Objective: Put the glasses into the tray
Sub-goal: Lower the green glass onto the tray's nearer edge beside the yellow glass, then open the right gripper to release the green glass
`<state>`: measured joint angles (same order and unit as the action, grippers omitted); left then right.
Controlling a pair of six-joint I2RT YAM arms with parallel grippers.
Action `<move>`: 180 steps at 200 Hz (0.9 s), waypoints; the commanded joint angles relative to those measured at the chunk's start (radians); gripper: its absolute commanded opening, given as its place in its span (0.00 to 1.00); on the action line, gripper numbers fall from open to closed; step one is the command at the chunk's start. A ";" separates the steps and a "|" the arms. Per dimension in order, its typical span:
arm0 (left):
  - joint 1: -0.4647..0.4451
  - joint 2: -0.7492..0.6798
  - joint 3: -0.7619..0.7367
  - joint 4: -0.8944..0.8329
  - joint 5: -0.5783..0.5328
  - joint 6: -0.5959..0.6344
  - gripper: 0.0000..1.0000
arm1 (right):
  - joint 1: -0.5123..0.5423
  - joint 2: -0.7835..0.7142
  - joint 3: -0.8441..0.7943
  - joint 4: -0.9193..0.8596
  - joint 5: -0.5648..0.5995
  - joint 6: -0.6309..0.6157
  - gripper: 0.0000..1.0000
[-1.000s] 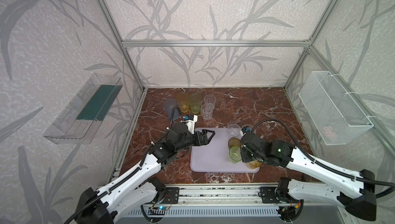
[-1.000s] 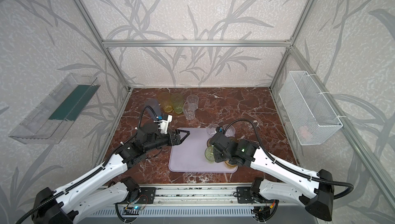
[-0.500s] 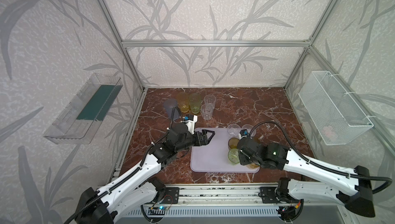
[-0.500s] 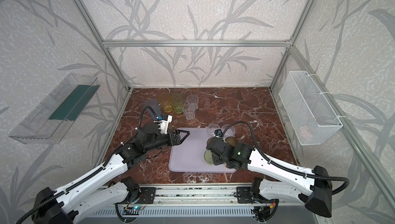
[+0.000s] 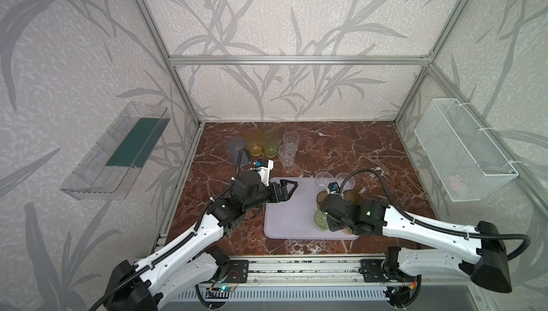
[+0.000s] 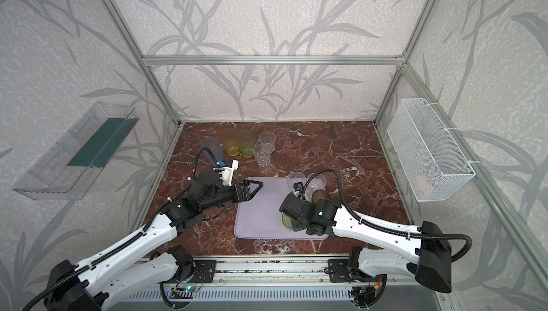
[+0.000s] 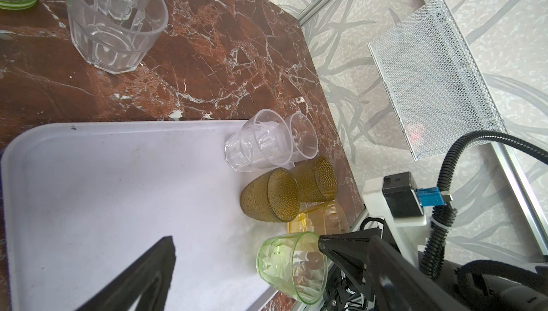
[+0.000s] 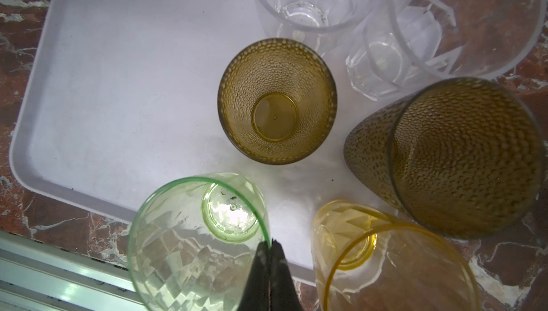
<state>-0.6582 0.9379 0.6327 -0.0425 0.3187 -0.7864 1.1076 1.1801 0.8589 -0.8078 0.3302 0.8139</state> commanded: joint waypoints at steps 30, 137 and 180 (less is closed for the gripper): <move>-0.002 -0.006 -0.018 0.019 -0.010 -0.005 0.99 | 0.010 0.019 -0.020 0.003 0.048 0.024 0.00; -0.001 -0.004 -0.024 0.028 -0.010 -0.002 0.99 | 0.008 0.077 -0.004 0.054 -0.017 0.016 0.48; -0.001 -0.003 -0.013 0.011 -0.009 0.008 0.99 | 0.009 0.040 0.024 0.106 -0.055 -0.011 0.65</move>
<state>-0.6582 0.9379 0.6151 -0.0299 0.3161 -0.7860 1.1091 1.2503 0.8440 -0.7174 0.2840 0.8143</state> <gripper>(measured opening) 0.993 0.635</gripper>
